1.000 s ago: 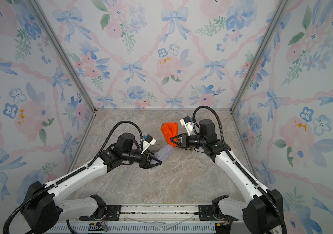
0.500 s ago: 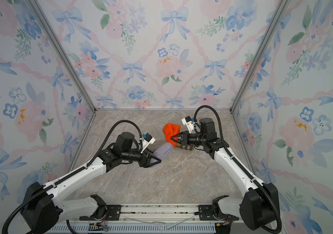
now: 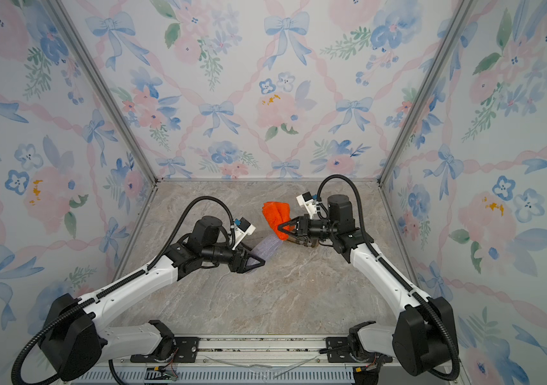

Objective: Wipe the eyeglass case
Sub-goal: Wipe the dirt from the eyeglass case.

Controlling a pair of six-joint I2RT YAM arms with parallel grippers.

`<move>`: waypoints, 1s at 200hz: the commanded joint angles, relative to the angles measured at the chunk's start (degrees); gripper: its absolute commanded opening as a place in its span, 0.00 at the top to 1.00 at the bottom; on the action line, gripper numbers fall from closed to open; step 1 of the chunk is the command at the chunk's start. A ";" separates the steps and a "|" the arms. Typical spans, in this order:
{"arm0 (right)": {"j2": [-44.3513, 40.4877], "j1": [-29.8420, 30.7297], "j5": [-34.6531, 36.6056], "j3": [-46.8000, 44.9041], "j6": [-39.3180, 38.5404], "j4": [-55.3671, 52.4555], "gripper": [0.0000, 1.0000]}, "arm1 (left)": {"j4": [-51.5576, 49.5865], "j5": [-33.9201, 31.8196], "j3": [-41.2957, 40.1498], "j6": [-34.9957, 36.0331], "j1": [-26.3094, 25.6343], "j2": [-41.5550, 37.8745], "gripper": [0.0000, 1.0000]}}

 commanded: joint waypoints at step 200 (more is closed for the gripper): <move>0.56 -1.82 -9.15 -4.22 10.26 12.06 1.00 | 4.77 7.31 2.58 0.59 6.76 -5.79 0.86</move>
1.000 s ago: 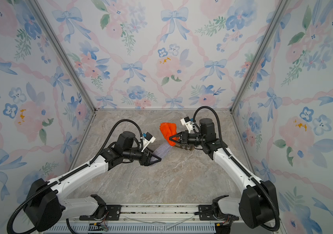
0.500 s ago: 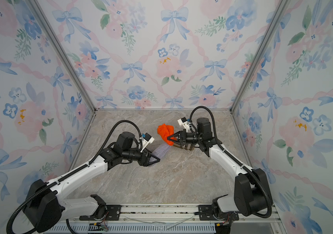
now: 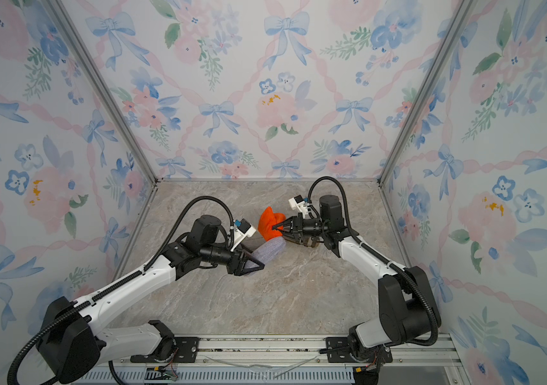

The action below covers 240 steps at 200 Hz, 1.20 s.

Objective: Wipe the eyeglass case
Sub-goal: Wipe the dirt from the eyeglass case.

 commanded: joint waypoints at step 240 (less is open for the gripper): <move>-15.24 13.34 14.44 -9.16 -8.82 22.75 1.00 | 31.58 11.00 -1.55 -35.83 1.00 -3.81 0.82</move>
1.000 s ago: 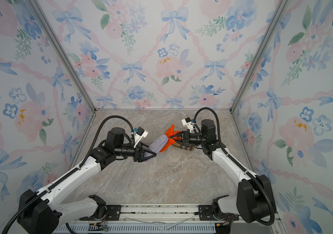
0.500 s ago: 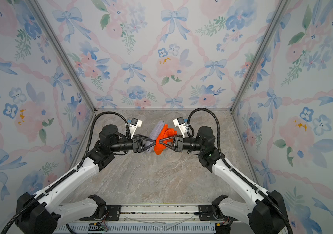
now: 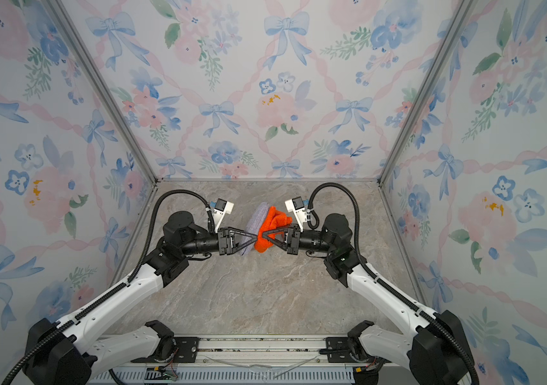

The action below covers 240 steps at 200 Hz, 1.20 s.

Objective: Wipe the eyeglass case
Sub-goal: Wipe the dirt from the eyeglass case.

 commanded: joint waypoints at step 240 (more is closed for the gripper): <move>5.39 -0.11 -2.23 8.01 -2.08 4.35 1.00 | 7.37 10.26 -0.45 -2.69 0.33 -0.39 0.82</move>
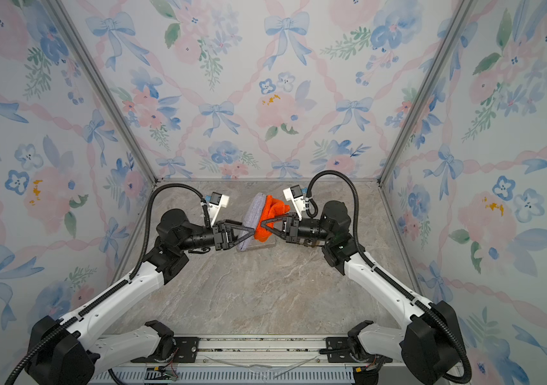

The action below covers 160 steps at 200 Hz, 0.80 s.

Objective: Wipe the eyeglass case
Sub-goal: Wipe the dirt from the eyeglass case.

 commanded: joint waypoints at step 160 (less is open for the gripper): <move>1.71 -1.00 -2.21 -0.32 4.34 10.65 1.00 | -4.86 7.87 -1.03 2.40 0.72 -2.21 0.82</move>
